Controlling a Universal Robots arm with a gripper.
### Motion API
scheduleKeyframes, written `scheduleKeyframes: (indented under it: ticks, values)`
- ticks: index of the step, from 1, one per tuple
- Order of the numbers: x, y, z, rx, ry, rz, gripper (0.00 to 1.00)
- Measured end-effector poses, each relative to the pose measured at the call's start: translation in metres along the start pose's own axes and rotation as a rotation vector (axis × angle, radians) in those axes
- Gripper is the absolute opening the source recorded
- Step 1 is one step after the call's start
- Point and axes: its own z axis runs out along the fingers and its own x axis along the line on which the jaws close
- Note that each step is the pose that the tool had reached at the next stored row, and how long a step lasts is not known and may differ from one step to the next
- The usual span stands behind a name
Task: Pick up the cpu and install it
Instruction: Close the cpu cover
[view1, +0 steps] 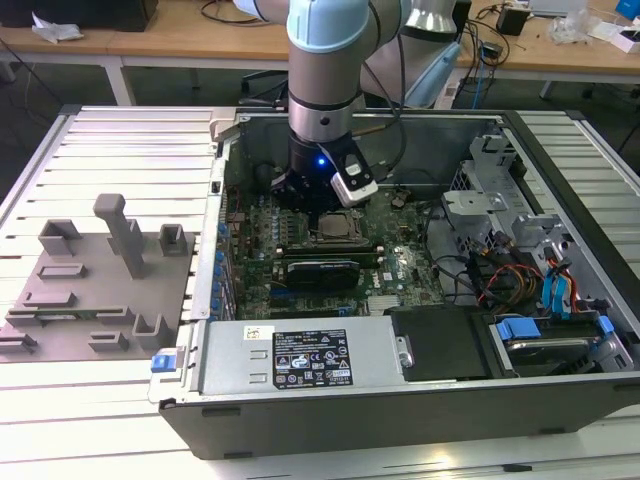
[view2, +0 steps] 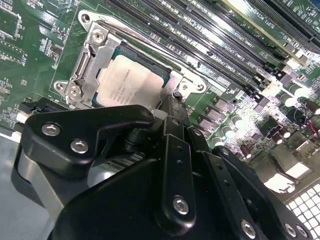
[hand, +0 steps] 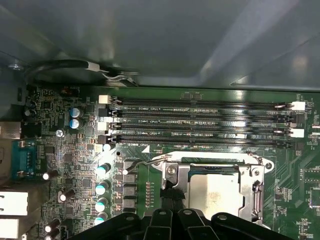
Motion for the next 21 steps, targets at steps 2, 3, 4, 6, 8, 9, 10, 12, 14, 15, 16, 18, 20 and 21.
scheduleKeyframes:
  ticks: [2,3,4,6,8,9,10,12,14,15,16,18,20,21]
  values:
    - [0.0,0.0001,-0.0004,-0.0005,-0.0003,0.0,0.11]
    - [-0.0001,0.0001,-0.0011,-0.0008,-0.0006,0.0,0.11]
    - [0.0,0.0,-0.0019,-0.0002,-0.0001,0.0,0.11]
    - [0.0,0.0,-0.003,-0.0001,-0.0001,0.0,0.11]
    - [0.0,0.0,-0.0053,0.0,0.0,0.0,0.11]
    - [0.0,0.0,-0.0066,0.0,-0.0001,0.0,0.11]
    - [0.0,0.0,-0.0081,-0.0001,-0.0001,0.0,0.11]
    - [0.0,0.0,-0.0126,-0.0001,-0.0001,0.0,0.11]
    - [0.0,0.0001,-0.0207,-0.0001,-0.0001,0.0,0.11]
    - [0.0,0.0001,-0.0225,-0.0001,-0.0001,0.0,0.11]
    - [0.0,0.0001,-0.0238,-0.0001,0.0,0.0,0.11]
    - [0.0,0.0001,-0.0254,-0.0003,-0.0002,0.0,0.11]
    - [0.0,0.0002,-0.0254,-0.0003,-0.0003,0.0,0.11]
    - [-0.0001,0.0001,-0.0256,-0.0001,0.0,0.0,0.11]
